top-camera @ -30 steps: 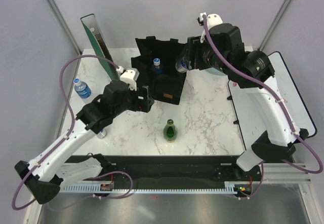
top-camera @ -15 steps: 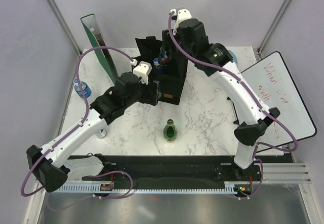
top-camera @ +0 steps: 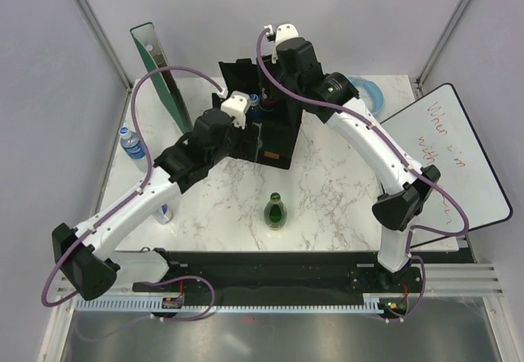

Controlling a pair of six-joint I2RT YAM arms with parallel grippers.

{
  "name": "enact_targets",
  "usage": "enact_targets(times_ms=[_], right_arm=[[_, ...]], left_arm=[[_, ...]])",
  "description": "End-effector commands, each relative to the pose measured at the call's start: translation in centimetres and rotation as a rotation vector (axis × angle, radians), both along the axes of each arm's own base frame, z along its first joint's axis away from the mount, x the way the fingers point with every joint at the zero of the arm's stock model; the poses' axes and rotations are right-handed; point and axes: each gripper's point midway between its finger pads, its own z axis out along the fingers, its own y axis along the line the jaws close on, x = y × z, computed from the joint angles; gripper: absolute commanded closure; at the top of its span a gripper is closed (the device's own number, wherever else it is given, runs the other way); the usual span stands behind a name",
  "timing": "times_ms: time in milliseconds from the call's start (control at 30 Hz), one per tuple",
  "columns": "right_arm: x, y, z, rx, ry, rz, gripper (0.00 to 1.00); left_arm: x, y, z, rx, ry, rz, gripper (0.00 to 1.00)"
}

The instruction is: Place the beverage into the canvas bag

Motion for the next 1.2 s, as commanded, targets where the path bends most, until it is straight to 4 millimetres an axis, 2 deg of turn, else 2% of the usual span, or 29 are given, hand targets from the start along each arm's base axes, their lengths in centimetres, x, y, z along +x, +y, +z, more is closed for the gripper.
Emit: enact_targets(times_ms=[0,67,100,133,200,233,267,300,333,400,433,500,533,600,633,700,733,833,933,1000,1167], right_arm=[[-2.0,-0.5,12.3,0.290,-0.227,0.027,1.00],[-3.1,-1.3,14.8,0.400,-0.254,0.034,1.00],[-3.5,-1.2,15.5,0.477,-0.237,0.038,1.00],[-4.1,-1.1,16.1,0.524,-0.235,0.067,1.00],[-4.7,-2.0,17.6,0.624,-0.256,0.077,1.00],[-4.7,-2.6,19.0,0.713,-0.263,0.090,1.00],[-4.9,-3.2,19.1,0.759,-0.249,0.094,1.00],[-5.0,-3.6,19.6,0.808,-0.248,0.109,1.00],[-5.2,-4.7,21.7,0.930,-0.270,0.144,1.00],[-5.7,-5.7,22.1,1.016,-0.265,0.168,1.00],[-5.9,-6.6,23.7,1.073,-0.308,0.193,1.00],[-7.0,-6.3,24.4,1.165,-0.271,0.267,1.00],[-7.7,-6.8,26.0,1.218,-0.318,0.320,1.00],[-8.7,-6.1,26.0,1.299,-0.240,0.411,1.00],[-9.4,-6.5,27.0,1.327,-0.272,0.478,1.00],[-10.1,-6.2,26.3,1.407,-0.168,0.558,1.00],[-11.2,-6.9,27.3,1.436,-0.210,0.622,1.00],[-11.8,-7.0,26.8,1.453,-0.155,0.665,1.00],[-12.2,-6.6,26.4,1.432,-0.125,0.683,1.00],[-12.5,-6.5,26.3,1.437,-0.113,0.705,1.00],[-13.1,-6.4,25.6,1.439,-0.074,0.731,1.00]], left_arm=[[-3.0,-0.6,10.7,-0.257,-0.116,-0.079,0.07],[-3.9,-0.6,13.1,-0.336,-0.120,-0.110,0.05],[-5.0,-1.1,15.3,-0.393,-0.128,-0.170,0.05],[-4.9,-0.6,16.3,-0.442,-0.114,-0.167,0.04],[-5.5,-0.3,18.9,-0.523,-0.107,-0.228,0.03],[-5.8,-0.3,19.7,-0.574,-0.083,-0.235,0.03],[-6.5,-0.5,20.8,-0.608,-0.072,-0.284,0.03],[-6.5,-0.3,21.8,-0.641,-0.084,-0.299,0.03],[-6.3,0.4,22.5,-0.691,-0.072,-0.281,0.03],[-6.7,0.4,23.6,-0.752,-0.063,-0.318,0.03],[-6.5,0.9,25.0,-0.820,-0.074,-0.312,0.02],[-6.6,0.8,25.7,-0.883,-0.056,-0.340,0.02],[-6.6,1.0,27.2,-0.946,-0.072,-0.359,0.02],[-6.1,0.4,27.5,-0.967,-0.054,-0.391,0.02],[-5.7,0.3,27.7,-0.961,-0.062,-0.396,0.02],[-4.8,0.2,27.6,-0.941,-0.058,-0.399,0.02],[-4.6,0.3,27.6,-0.931,-0.062,-0.404,0.01],[-3.6,0.5,27.0,-0.919,-0.058,-0.395,0.00],[-3.5,0.1,27.2,-0.914,-0.068,-0.440,0.00],[-4.1,-0.2,28.1,-0.928,-0.092,-0.498,0.00],[-4.5,0.1,29.2,-0.935,-0.133,-0.504,0.00]])
